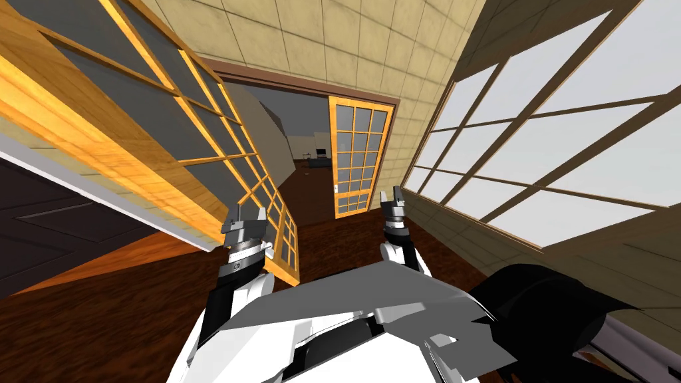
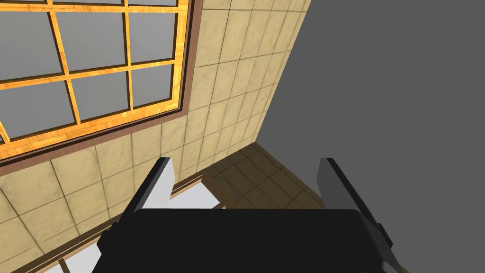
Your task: Pull the door open
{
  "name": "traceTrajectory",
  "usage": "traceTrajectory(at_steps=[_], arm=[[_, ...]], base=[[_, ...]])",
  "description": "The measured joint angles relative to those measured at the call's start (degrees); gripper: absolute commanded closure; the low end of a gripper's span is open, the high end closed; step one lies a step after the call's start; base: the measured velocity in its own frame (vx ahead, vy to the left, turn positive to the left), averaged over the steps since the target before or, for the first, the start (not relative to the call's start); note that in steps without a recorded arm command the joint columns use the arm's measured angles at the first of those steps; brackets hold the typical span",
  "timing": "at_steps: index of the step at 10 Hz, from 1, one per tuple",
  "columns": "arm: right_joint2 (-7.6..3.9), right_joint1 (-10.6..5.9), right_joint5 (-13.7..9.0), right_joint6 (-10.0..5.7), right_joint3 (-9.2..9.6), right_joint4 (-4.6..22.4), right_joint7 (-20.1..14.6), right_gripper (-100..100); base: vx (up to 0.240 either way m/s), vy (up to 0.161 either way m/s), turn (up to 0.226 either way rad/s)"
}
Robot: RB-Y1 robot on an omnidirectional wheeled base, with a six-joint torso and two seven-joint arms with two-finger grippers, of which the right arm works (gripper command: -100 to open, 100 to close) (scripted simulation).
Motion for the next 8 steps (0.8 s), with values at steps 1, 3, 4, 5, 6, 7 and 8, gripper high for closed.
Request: traceTrajectory(at_steps=[1,3,4,5,6,7,8], arm=[[-0.23,-0.32,0.34,-0.11,-0.12,0.87,0.76,-100],[-0.81,-1.19,0.9,-0.31,-0.67,2.85,2.15,-100],[-0.86,-1.34,1.41,-0.63,-0.55,3.93,3.08,-100],[-0.99,-1.45,1.85,-1.12,-0.53,5.04,3.98,-100],[-1.33,-1.8,2.43,-1.49,-0.73,6.52,5.17,-100],[-1.69,-2.33,2.89,-1.43,-1.07,7.66,6.31,-100],[-1.93,-3.15,3.34,-1.49,-1.36,9.21,7.37,-100]], base=[[0.081,-0.04,0.002],[0.084,-0.028,0.006],[0.087,-0.034,0.008],[0.126,-0.04,0.011],[0.136,-0.041,0.013],[0.118,-0.03,0.011],[0.119,-0.02,0.01]])
